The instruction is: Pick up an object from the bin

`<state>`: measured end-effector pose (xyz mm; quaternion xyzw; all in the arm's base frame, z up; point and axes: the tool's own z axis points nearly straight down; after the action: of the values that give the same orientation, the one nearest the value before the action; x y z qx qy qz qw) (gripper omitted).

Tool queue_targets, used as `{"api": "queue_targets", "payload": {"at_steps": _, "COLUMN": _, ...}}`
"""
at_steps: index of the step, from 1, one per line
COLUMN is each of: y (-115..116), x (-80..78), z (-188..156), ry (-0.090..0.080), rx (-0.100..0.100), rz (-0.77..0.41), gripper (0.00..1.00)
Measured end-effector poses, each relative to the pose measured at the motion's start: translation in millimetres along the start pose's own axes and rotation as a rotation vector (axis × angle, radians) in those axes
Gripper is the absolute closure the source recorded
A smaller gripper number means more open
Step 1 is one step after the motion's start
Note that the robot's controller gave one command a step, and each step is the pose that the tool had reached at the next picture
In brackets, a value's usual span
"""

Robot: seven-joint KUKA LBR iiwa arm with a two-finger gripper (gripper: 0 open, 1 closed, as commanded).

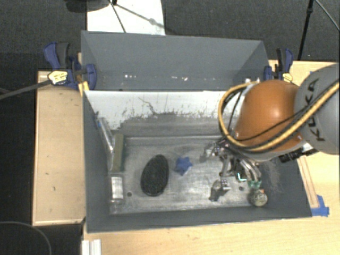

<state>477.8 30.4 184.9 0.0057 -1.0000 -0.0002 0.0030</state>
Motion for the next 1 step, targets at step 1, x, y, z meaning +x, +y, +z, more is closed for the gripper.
{"api": "queue_targets", "payload": {"at_steps": 1, "y": 16.3, "x": -46.1, "z": 49.1, "ry": -0.010, "rx": -0.001, "rz": 0.098, "gripper": 0.00}}
